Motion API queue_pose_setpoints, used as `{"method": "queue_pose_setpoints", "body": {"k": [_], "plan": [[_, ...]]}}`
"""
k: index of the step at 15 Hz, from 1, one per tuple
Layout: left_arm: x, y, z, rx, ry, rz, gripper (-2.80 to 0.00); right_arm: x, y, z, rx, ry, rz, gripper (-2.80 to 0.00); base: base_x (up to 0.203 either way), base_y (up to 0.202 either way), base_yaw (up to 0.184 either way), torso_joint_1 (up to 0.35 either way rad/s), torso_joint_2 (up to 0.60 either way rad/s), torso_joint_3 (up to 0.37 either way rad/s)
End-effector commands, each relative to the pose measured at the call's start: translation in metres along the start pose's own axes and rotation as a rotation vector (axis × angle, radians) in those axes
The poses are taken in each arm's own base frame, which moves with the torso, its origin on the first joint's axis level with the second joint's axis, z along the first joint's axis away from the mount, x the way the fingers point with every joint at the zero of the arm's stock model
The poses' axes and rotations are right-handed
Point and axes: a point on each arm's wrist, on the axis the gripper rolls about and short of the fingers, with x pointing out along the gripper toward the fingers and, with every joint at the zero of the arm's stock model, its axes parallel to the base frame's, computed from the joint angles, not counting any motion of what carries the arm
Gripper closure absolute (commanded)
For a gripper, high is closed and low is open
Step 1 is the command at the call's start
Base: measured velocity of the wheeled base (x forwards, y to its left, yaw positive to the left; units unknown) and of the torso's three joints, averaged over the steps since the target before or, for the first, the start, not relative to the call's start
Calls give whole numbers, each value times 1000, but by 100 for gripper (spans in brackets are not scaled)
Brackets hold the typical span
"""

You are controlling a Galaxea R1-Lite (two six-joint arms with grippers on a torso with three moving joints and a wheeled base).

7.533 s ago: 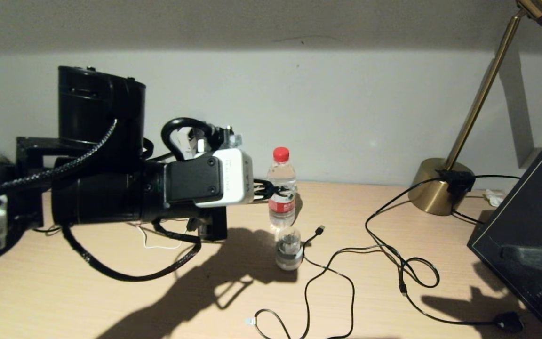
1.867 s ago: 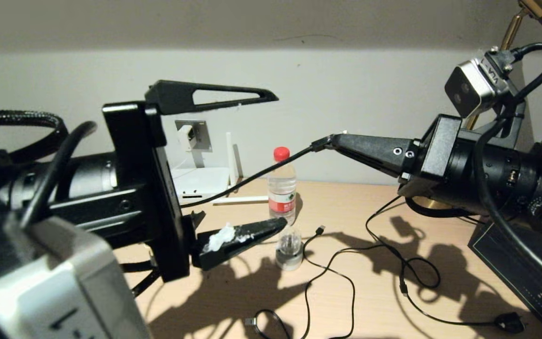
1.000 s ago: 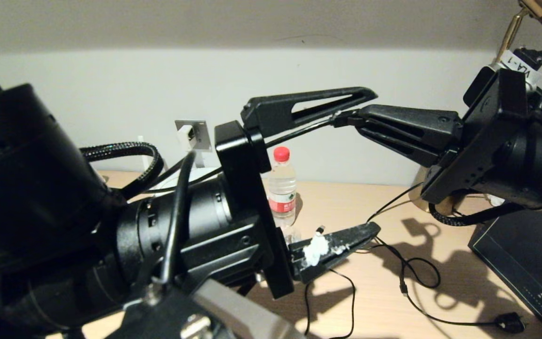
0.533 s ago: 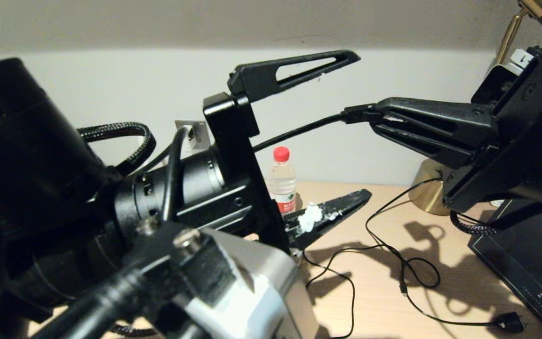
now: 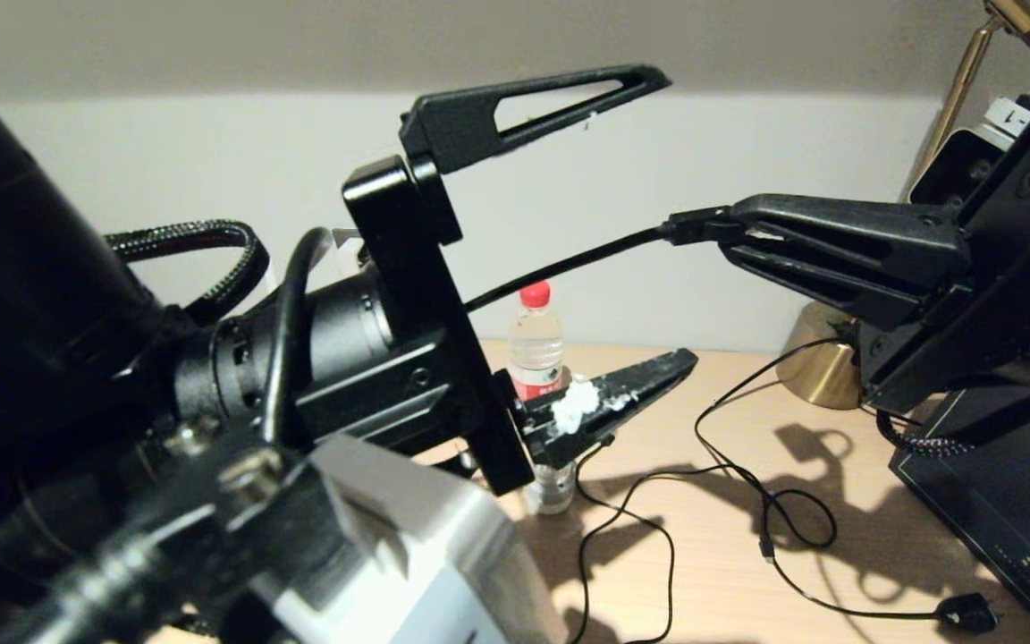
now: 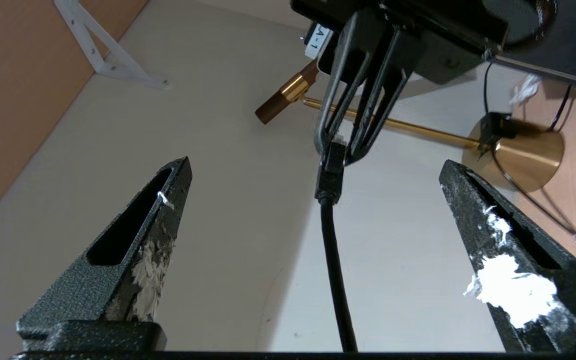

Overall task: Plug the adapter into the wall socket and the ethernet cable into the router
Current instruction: Hand it to the other hand

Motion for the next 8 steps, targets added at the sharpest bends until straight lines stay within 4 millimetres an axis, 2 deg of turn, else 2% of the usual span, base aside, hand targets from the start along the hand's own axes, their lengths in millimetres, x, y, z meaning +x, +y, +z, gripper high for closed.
{"method": "queue_pose_setpoints", "body": {"k": [1, 8], "plan": [[0, 0, -1, 20, 2, 3, -280, 0, 1, 0, 5, 10, 8, 0, 0, 0, 0, 0, 0, 0], [-4, 1, -9, 40, 34, 3, -280, 8, -4, 1, 21, 61, 6, 0, 0, 0, 0, 0, 0, 0]]}}
